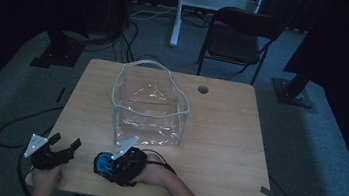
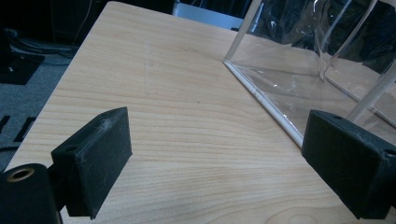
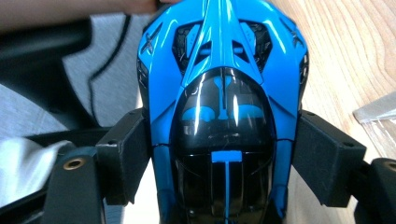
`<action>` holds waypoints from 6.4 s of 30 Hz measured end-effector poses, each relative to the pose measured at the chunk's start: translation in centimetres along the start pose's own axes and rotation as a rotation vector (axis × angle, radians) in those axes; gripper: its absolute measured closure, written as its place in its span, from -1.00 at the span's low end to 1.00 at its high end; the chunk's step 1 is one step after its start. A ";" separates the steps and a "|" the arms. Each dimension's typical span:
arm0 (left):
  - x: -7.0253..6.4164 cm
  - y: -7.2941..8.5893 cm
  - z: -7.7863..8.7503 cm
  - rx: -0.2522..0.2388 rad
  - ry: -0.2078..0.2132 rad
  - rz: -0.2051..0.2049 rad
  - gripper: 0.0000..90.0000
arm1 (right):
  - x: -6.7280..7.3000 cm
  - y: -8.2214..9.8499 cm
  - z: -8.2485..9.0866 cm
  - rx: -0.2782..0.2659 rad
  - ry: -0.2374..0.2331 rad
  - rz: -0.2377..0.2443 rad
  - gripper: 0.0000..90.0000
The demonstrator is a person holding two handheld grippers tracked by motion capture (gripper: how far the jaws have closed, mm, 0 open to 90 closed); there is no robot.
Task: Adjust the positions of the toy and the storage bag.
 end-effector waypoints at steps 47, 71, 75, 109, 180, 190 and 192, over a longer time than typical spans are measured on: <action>0.2 0.1 -0.1 0.011 -0.027 0.001 -0.80 | 1.7 15.1 25.8 -0.260 0.470 -0.288 -0.45; 0.2 0.0 -0.1 0.006 -0.036 0.002 -0.80 | 1.9 24.0 25.5 0.000 0.500 -0.503 -0.45; 0.2 0.0 -0.1 0.004 -0.036 0.007 -0.80 | 1.2 24.1 23.8 0.019 0.468 -0.495 -0.45; 0.2 0.1 -0.1 0.009 -0.038 -0.006 -0.80 | -0.6 26.0 20.2 0.147 0.474 -0.492 -0.74; -16.7 -16.1 -10.4 0.505 0.033 -0.234 -0.08 | -16.9 0.3 25.2 -0.224 0.624 -0.491 -0.24; -16.3 -16.2 -10.1 0.499 -0.059 -0.291 0.84 | -17.9 1.2 24.5 -0.132 0.699 -0.558 0.93; -16.0 -16.3 -10.0 0.494 -0.070 -0.292 0.87 | -18.0 1.7 25.0 -0.146 0.699 -0.579 0.94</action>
Point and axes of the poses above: each handheld gripper's, and its own axes: z roughly backward along the jaws, y roughly out of its underside, x roughly to its left, the point moved 10 cm from there along -z, roughly forward along the jaws, and after that the axes turned 6 degrees about -y, right-handed, at the moved point
